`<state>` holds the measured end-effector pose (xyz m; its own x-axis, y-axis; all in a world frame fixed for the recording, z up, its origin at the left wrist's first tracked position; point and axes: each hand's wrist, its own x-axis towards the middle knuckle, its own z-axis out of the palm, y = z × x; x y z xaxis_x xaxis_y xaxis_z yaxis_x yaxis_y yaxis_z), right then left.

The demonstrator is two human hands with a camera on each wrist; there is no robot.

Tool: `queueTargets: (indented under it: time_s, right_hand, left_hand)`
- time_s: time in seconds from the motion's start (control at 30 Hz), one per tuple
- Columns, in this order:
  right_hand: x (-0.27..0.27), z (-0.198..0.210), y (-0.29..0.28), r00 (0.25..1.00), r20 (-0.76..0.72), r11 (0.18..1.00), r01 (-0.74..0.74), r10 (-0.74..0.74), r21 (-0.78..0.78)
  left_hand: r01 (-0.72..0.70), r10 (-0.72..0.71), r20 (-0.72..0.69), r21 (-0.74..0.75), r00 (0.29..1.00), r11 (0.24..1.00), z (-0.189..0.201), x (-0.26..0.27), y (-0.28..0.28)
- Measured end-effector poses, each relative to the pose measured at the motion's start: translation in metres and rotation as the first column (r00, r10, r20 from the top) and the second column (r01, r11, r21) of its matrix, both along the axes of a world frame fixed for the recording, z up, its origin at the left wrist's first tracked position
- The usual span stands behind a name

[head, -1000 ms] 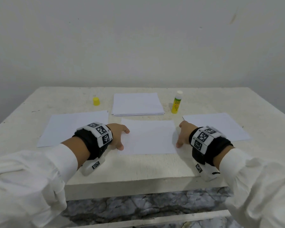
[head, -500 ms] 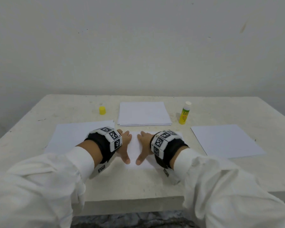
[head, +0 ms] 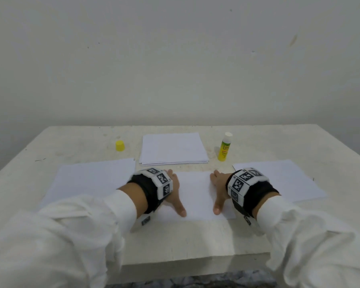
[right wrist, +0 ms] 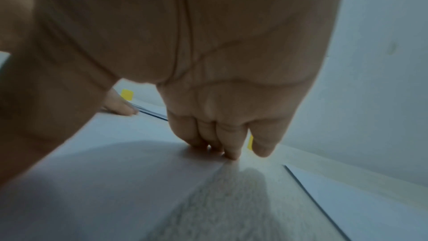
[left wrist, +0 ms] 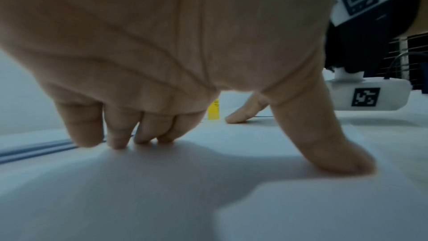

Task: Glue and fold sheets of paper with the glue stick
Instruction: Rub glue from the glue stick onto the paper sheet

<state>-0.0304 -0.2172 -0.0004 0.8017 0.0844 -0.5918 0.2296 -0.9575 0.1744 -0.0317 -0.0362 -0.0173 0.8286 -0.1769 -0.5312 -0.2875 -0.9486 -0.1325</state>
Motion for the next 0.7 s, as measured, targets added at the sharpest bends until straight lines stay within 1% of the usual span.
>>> queueTargets:
  time_s: [0.07, 0.13, 0.23, 0.4, 0.6, 0.7]
  right_hand:
    - [0.006, -0.010, -0.001, 0.999, 0.032, 0.999, 0.017, -0.016, -0.027]
    - [0.009, -0.015, 0.000, 0.998, 0.065, 0.998, 0.008, -0.004, -0.056]
    - [0.011, -0.017, 0.001, 0.999, 0.044, 0.999, 0.013, -0.010, -0.053]
    - [0.002, -0.008, -0.003, 1.000, 0.019, 1.000, 0.016, -0.017, 0.021]
    - [-0.010, 0.007, -0.015, 0.999, 0.026, 0.986, -0.043, 0.040, 0.163]
    - [-0.013, 0.012, -0.019, 0.998, 0.009, 0.988, -0.057, 0.056, 0.141]
  left_hand:
    - [0.021, -0.021, 0.006, -0.041, 1.000, 0.999, -0.003, -0.002, -0.027]
    - [0.079, -0.077, 0.021, -0.084, 0.997, 0.993, -0.006, -0.004, -0.049]
    - [0.114, -0.114, 0.010, -0.100, 0.993, 0.988, -0.008, -0.007, -0.060]
    - [0.001, -0.002, 0.002, 0.014, 1.000, 1.000, -0.007, -0.001, -0.029]
    - [-0.071, 0.072, -0.002, 0.044, 0.997, 0.996, 0.001, -0.006, 0.018]
    - [-0.100, 0.100, 0.006, 0.058, 0.995, 0.993, 0.004, -0.011, 0.032]
